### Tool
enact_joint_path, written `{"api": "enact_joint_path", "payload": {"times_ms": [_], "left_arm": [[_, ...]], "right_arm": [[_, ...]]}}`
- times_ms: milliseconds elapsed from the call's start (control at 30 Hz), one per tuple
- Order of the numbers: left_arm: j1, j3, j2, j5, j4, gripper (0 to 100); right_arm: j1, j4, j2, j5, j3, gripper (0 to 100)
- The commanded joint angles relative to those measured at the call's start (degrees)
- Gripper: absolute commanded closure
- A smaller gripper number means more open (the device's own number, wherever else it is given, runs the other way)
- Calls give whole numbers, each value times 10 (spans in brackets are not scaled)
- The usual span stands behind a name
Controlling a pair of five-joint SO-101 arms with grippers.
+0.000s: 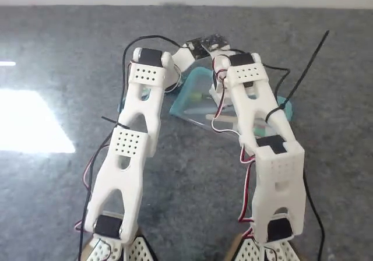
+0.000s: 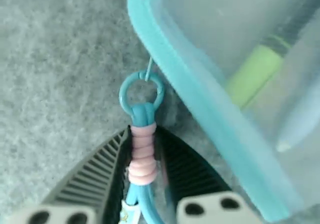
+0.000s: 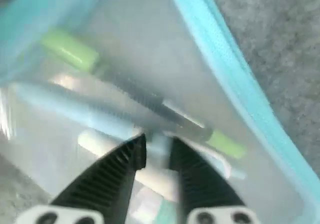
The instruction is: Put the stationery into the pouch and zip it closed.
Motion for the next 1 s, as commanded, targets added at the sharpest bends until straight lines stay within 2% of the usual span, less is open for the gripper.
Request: {"api": "enact_joint_path", "payload": {"times_ms": [0, 100, 267, 533, 767, 967], "left_arm": [[-12, -7, -8, 10, 22, 990], [-7, 26, -17, -1, 22, 990], [-18, 110, -59, -40, 22, 990], [-62, 349, -254, -94, 22, 990], [-62, 575, -412, -101, 21, 990], [-49, 635, -444, -101, 21, 990]], "right_arm": [[4, 5, 49, -12, -63, 989], [2, 39, 116, -16, -127, 991], [27, 133, 227, -57, -323, 992], [32, 250, 378, -87, -595, 993], [31, 257, 387, -88, -615, 993], [28, 258, 387, -88, -615, 993]]}}
